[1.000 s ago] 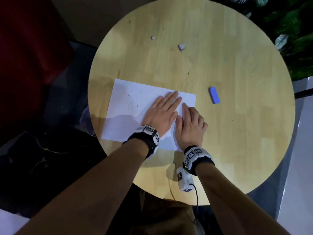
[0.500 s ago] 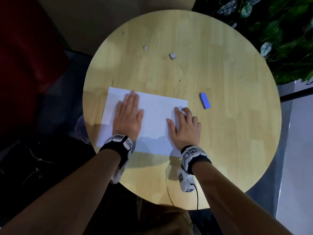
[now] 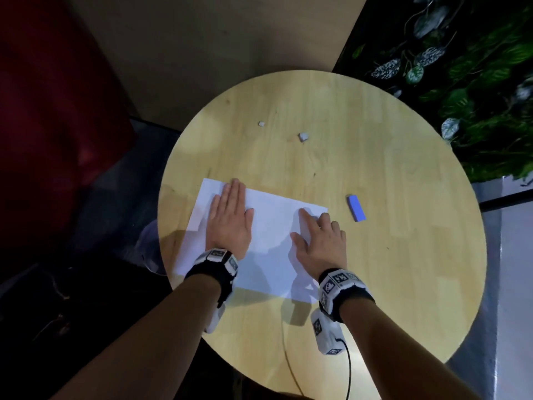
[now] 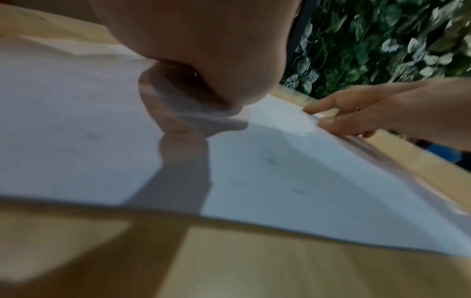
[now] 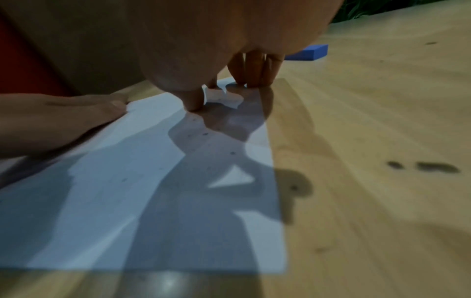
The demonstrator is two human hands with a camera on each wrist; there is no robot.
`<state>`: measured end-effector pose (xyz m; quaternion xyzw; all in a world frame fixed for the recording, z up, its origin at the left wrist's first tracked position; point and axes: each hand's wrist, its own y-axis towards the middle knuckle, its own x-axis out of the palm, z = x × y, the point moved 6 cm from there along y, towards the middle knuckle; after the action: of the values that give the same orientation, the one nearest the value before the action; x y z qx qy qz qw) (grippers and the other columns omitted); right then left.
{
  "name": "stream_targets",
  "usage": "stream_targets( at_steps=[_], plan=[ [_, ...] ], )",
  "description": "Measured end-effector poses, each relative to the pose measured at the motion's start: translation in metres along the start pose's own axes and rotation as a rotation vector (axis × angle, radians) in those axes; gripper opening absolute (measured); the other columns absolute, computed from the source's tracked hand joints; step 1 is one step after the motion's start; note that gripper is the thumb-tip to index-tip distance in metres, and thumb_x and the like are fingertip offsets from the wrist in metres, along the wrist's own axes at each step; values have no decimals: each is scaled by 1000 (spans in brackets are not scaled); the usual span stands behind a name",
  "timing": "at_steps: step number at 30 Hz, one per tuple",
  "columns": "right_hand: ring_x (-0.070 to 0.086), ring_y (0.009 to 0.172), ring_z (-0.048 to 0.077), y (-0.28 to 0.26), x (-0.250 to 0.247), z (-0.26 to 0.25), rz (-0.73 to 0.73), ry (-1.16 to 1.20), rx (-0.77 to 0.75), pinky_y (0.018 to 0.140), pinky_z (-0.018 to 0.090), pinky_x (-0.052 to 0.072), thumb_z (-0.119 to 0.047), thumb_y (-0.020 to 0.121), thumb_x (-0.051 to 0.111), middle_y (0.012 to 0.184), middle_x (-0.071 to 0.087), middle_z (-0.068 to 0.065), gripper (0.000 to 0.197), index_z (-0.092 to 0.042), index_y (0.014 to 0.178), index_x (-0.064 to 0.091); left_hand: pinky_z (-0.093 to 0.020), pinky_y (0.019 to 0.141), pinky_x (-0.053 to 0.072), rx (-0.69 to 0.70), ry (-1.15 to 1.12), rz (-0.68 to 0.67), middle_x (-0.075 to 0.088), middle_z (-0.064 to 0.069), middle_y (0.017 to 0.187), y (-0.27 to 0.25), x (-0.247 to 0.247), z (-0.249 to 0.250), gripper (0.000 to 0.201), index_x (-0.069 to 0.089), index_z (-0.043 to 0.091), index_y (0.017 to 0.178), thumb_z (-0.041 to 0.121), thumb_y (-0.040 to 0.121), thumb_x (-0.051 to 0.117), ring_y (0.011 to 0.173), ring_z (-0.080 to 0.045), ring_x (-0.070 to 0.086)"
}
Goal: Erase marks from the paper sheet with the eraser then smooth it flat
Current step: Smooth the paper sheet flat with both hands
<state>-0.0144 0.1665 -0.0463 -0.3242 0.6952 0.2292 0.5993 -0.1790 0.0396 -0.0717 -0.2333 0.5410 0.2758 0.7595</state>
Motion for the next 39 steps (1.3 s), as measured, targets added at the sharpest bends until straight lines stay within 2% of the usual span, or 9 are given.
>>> stream_targets(
  at_steps=[5, 9, 11, 15, 21, 27, 29, 34, 39],
  plan=[
    [46, 88, 28, 5, 1, -6, -12, 19, -10, 75, 37, 38, -49, 85, 51, 106, 48, 8, 59, -27, 139, 47, -39, 121, 13, 381, 49, -128, 18, -1, 164, -10, 19, 50, 57, 26, 14, 157, 38, 105, 19, 151, -18, 20],
    [40, 115, 25, 6, 2, 2, -84, 86, -69, 93, 37, 35, -42, 91, 54, 128, 42, 3, 56, -30, 144, 40, -37, 123, 3, 56, 65, -49, 11, -4, 165, 4, 7, -2, 62, 15, 10, 158, 39, 104, 12, 153, -20, 13],
    [33, 128, 22, 8, 3, -1, -92, 106, -82, 101, 35, 29, -40, 93, 52, 143, 36, -1, 56, -32, 146, 36, -36, 124, -2, -1, 26, -71, 1, -4, 166, 11, 1, 1, 64, 6, 9, 159, 40, 103, 7, 154, -20, 3],
    [30, 135, 17, 10, 5, -4, -120, 141, -101, 108, 31, 19, -40, 96, 49, 152, 30, -5, 54, -35, 148, 32, -37, 124, 4, 421, 42, -157, 6, -1, 166, -13, 17, 56, 61, 14, 15, 159, 40, 104, 10, 153, -16, 9],
    [29, 139, 14, 9, 8, 0, -109, 256, -79, 112, 33, 21, -32, 94, 51, 153, 30, -10, 59, -28, 149, 30, -36, 123, 1, -23, 67, -23, 11, -8, 165, -4, -3, -12, 62, 15, 7, 158, 37, 104, 12, 153, -22, 11],
    [31, 138, 20, 7, 9, -5, -53, 327, -55, 112, 36, 21, -20, 96, 43, 151, 37, -2, 51, -23, 146, 35, -39, 124, 9, 433, 79, -121, 9, -2, 166, -24, 13, 70, 60, 17, 13, 159, 40, 105, 13, 153, -17, 11],
    [26, 141, 16, 6, 8, -3, -86, 331, -58, 113, 33, 18, -18, 97, 44, 152, 34, -4, 53, -26, 148, 32, -42, 122, 17, 356, 79, -77, 15, -2, 165, -32, 11, 36, 57, 23, 14, 157, 37, 106, 19, 152, -18, 17],
    [16, 145, 14, 5, 13, -4, -131, 327, -50, 116, 35, 14, -30, 96, 48, 157, 23, -8, 60, -30, 151, 23, -47, 121, 20, -83, 107, 89, 21, -17, 162, -29, -21, -53, 60, 23, 0, 155, 34, 105, 20, 149, -30, 24],
    [9, 146, 14, 4, 18, -2, -172, 238, -96, 118, 37, 12, -45, 95, 48, 159, 14, -9, 68, -25, 153, 19, -44, 118, 29, 333, 1, 50, 23, -6, 163, -66, 3, 20, 55, 30, 11, 155, 34, 106, 38, 151, -18, 21]
  ],
)
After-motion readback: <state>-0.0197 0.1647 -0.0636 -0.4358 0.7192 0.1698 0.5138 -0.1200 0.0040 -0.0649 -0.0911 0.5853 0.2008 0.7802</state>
